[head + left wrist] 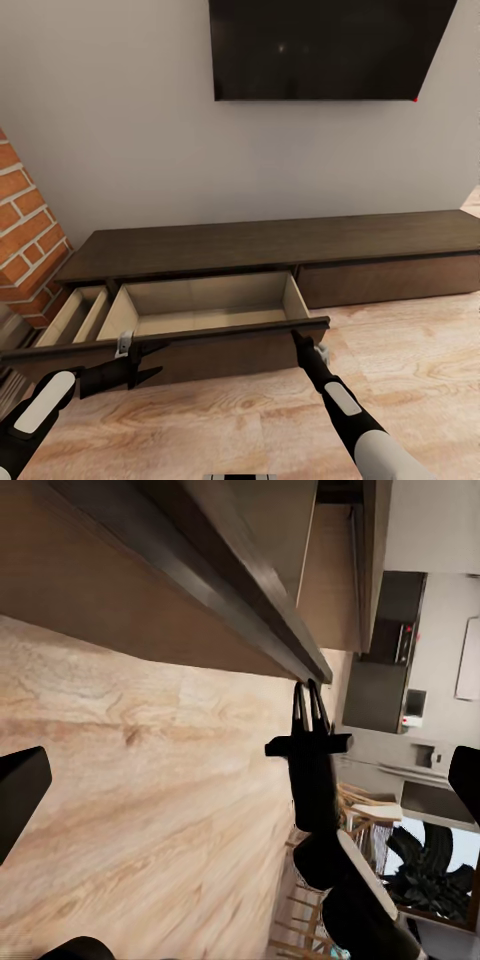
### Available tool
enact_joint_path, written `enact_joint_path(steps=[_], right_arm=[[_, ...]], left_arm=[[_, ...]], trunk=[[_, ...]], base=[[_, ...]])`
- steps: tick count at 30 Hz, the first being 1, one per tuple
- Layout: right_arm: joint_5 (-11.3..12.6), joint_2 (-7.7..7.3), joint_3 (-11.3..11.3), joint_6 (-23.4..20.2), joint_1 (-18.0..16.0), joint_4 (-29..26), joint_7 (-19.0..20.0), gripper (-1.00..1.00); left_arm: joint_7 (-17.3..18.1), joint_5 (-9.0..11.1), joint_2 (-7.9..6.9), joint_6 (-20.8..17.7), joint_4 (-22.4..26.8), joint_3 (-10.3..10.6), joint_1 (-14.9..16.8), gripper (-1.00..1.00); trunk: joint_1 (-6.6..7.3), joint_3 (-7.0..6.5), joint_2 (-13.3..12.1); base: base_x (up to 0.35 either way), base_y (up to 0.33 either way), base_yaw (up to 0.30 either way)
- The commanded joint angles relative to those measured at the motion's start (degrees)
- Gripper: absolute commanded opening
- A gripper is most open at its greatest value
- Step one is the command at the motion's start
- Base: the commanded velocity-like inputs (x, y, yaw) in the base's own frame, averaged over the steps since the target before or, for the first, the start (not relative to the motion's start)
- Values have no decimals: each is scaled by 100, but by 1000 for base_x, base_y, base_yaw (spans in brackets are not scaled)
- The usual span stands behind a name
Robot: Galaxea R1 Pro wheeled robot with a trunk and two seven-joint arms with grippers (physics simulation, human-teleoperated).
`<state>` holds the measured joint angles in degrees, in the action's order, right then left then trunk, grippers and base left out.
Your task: Place each of the two pumpkins and all three candles from the living room inside a cabinet in the living room (use any cabinet), then make sure every cabinet is closed, and position the cauldron so it is next to a table in the living room.
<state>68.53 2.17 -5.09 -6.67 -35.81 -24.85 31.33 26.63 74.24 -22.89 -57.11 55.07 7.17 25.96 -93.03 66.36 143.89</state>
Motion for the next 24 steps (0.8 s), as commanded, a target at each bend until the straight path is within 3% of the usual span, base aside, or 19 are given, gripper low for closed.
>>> enact_joint_path(steps=[1, 8, 9, 24], right_arm=[[3, 10, 52, -440, 110, -2, 426, -100], [3, 11, 52, -440, 110, -2, 427, -100], [3, 11, 52, -440, 110, -2, 427, 100], [2, 8, 52, -440, 110, -2, 433, 100]], left_arm=[[44, -24, -5, -2, -5, 12, 5, 100], [45, -24, -5, -2, -5, 13, 5, 100], [44, -24, -5, -2, -5, 13, 5, 100], [44, -21, 4, -2, -5, 12, 5, 100]], trunk=[[4, 5, 3], [4, 5, 3], [4, 5, 3], [4, 5, 3]], base=[[-92, 0, 0], [-19, 0, 0], [-2, 0, 0], [-3, 0, 0]])
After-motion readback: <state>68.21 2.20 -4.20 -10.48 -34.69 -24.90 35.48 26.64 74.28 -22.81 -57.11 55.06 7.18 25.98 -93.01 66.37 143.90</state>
